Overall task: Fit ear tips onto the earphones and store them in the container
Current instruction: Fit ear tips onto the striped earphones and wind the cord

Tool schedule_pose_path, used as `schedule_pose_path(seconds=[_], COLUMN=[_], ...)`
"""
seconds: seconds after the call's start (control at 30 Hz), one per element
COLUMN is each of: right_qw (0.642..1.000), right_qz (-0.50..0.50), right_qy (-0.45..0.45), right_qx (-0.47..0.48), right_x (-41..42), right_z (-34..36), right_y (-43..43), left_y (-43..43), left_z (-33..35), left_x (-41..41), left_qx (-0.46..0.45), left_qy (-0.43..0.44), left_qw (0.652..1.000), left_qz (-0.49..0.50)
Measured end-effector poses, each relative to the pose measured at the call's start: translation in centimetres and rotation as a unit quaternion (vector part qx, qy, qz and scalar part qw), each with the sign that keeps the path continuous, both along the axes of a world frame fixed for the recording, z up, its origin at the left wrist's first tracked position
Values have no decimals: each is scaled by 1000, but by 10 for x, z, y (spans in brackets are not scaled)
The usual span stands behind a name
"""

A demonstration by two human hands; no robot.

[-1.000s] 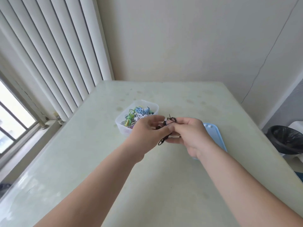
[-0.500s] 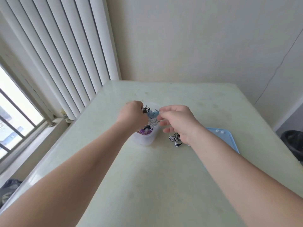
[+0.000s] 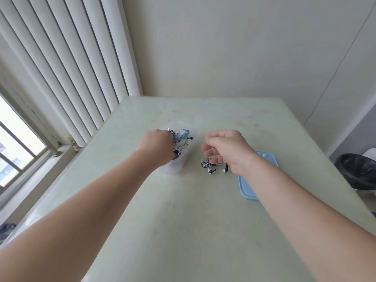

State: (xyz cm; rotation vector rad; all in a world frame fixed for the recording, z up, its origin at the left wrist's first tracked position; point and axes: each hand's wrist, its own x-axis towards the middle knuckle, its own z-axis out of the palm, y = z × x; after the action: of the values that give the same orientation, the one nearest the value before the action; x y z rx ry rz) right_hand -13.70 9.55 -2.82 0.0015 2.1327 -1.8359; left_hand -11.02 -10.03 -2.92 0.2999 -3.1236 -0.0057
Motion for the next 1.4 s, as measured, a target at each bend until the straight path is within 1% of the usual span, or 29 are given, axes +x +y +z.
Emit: schedule_pose_path(seconds=[0.07,0.13,0.17,0.23,0.27,0.3,0.33,0.4,0.47,0.53,0.6,0.7,0.8,0.9,1.0,1.1,1.17,1.2,1.27,1.33,1.4], right_qw=[1000,1000,1000,998,997,995,991,972,949,931,914,890,860,862,860,861,861,873,920,964,984], right_qz=[-8,-21,-28,-46,-57,-63,-71,-102,-117,-101,-62,-5,12,10,-5,-11,-21,-37,-83,-111,-113], right_qy=[-4,0,5,22,35,52,72,125,161,168,167,174,186,202,219,235,249,257,252,199,134], right_qx=[1,4,8,20,35,59,91,169,243,309,364,422,475,466,461,451,443,413,289,139,24], right_x=[2,1,0,-5,-8,-12,-15,-22,-28,-31,-37,-45,-54,-59,-61,-60,-54,-50,-33,-8,15], right_z=[-1,-1,-1,0,-1,-4,-6,-13,-20,-24,-31,-42,-53,-61,-66,-67,-63,-59,-48,-37,-35], right_y=[10,21,26,42,54,63,72,97,119,136,146,150,147,147,148,151,153,151,142,126,111], left_y=[5,13,17,32,45,55,65,86,96,99,100,99,96,93,93,93,93,94,93,94,95], left_z=[4,13,18,23,21,18,13,-5,-23,-35,-41,-39,-34,-30,-26,-28,-33,-35,-40,-46,-52], left_x=[3,7,10,12,11,10,9,0,-11,-21,-25,-26,-20,-11,0,10,17,22,33,42,48], left_qx=[-11,-24,-37,-61,-50,-20,20,71,75,92,113,116,100,99,136,262,370,415,488,556,632], left_qy=[-37,-41,-18,73,118,144,138,66,0,-45,-61,-45,-49,-41,-77,-104,-87,-70,-39,-14,13], left_qw=[999,999,999,995,989,982,977,971,968,962,954,948,954,966,966,947,918,902,869,829,774], left_qz=[-6,-5,-5,-36,-75,-119,-163,-221,-240,-252,-270,-292,-277,-235,-206,-156,-113,-97,-76,-63,-49])
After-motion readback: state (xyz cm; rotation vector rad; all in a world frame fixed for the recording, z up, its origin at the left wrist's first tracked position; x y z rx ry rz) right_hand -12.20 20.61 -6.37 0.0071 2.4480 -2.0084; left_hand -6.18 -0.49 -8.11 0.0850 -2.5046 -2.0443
